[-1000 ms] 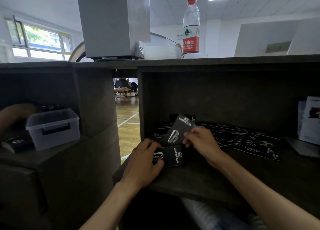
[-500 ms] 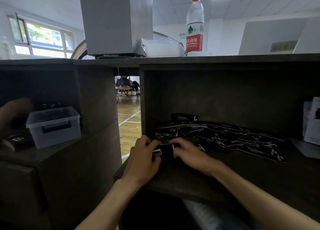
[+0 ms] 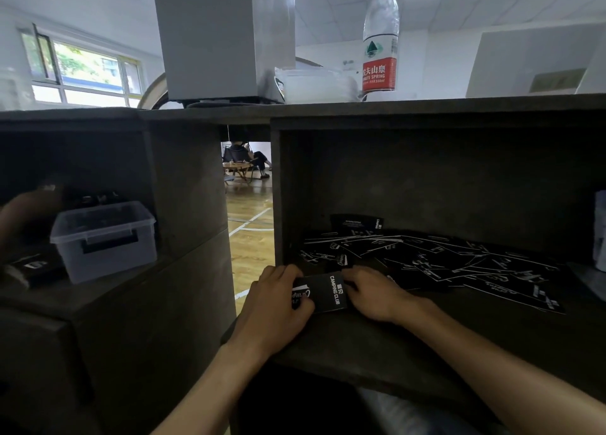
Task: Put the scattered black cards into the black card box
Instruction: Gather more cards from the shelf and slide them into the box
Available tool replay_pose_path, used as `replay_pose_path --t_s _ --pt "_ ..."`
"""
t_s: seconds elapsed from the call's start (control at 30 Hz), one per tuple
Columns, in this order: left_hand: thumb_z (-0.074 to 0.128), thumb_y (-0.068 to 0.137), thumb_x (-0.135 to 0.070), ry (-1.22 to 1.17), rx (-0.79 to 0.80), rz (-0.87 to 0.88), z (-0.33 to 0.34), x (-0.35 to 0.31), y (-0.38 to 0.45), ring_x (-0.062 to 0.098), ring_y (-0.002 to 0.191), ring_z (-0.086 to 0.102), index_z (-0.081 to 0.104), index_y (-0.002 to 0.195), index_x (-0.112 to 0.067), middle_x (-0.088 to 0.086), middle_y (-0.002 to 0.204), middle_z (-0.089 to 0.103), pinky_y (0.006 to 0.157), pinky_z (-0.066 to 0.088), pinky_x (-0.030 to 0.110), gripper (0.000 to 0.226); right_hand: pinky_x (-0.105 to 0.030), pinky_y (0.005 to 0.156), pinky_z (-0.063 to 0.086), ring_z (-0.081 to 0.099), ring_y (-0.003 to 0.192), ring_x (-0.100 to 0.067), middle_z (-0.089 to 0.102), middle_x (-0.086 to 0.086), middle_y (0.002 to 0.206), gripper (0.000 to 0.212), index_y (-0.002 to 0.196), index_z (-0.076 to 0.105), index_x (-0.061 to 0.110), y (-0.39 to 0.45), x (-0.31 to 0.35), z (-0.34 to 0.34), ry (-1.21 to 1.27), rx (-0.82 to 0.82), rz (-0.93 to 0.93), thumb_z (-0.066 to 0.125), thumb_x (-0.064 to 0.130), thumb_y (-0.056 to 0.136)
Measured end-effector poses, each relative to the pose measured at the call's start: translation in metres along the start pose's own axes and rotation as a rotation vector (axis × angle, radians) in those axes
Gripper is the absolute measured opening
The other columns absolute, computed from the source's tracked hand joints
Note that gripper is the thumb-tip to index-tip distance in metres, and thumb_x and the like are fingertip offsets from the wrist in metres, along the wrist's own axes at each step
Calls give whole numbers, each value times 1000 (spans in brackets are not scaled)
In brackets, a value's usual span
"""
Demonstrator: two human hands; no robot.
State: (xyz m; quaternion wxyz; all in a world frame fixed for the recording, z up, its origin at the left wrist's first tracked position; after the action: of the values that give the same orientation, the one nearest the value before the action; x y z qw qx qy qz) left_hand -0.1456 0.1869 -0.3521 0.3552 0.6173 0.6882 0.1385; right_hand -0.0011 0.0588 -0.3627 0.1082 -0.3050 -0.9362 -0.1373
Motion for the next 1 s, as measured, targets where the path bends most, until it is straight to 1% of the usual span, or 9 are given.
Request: replay_pose_path --t_s 0.17,0.23,0.3,0.43,0.5,0.6,0.77,0.9,1.0 --pt "57 79 -41 -12 -11 -3 -1 -1 -2 1 86 37 38 95 -42 -28 83 35 72 34 25 25 -29 72 48 61 81 -9 65 6 84 25 82 68 23 -36 -18 -29 -30 -129 105 58 41 95" --pt "56 79 -42 -7 -17 4 -1 -2 -2 3 85 39 39 94 -40 -26 82 38 70 34 26 22 -28 70 46 61 78 -12 63 6 77 26 77 66 22 -40 -26 -39 25 -175 191 64 43 92" --pt "56 79 -41 1 -18 4 -2 -3 -1 6 86 42 43 93 -37 -22 83 42 70 35 27 20 -31 75 49 61 87 -16 62 4 86 31 86 63 20 -38 -31 -44 34 -156 311 67 51 87" --pt "60 81 -37 -5 -11 2 -4 -5 -2 7 87 44 48 96 -32 -22 83 41 72 41 29 20 -34 85 49 59 105 -23 59 -1 112 69 113 56 19 -22 -23 -36 -55 27 476 68 73 72" --pt "60 81 -37 -1 -5 -3 -5 -6 -2 6 88 45 49 97 -32 -22 84 40 73 41 29 20 -37 96 48 57 114 -24 58 -3 126 75 128 54 17 -11 -17 -30 7 97 485 75 62 73" --pt "60 82 -38 10 1 -9 -5 -5 -2 6 89 45 50 99 -31 -21 87 43 74 39 27 21 -31 91 48 56 114 -23 57 -6 129 68 129 52 12 -5 -12 -26 112 137 503 82 42 75" --pt "58 81 -39 5 9 -10 -3 -4 -1 4 90 44 50 99 -32 -19 92 46 73 35 24 22 -36 95 51 58 111 -23 60 -4 119 65 125 54 13 -3 -13 -28 104 138 517 85 36 73" --pt "58 80 -40 -1 9 -13 -3 -3 -2 3 88 41 49 99 -33 -21 89 43 72 34 24 22 -33 78 50 55 109 -23 55 -4 120 67 129 50 12 -12 -22 -45 140 225 568 84 28 74" --pt "54 79 -43 -9 11 -2 -2 -2 -2 3 89 41 48 99 -34 -21 90 44 73 34 25 23 -34 81 45 50 121 -25 50 -5 130 71 131 48 14 -22 -32 -49 192 281 581 85 28 73"
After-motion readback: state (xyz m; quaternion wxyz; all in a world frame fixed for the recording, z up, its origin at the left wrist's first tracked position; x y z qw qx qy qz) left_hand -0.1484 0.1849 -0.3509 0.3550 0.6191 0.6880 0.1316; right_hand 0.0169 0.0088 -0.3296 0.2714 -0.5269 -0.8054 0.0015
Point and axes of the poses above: each hand's wrist, its own y-axis towards the middle knuckle, its own z-axis out of the palm, x = y × z, the point moved 6 cm from there along y, towards the middle knuckle
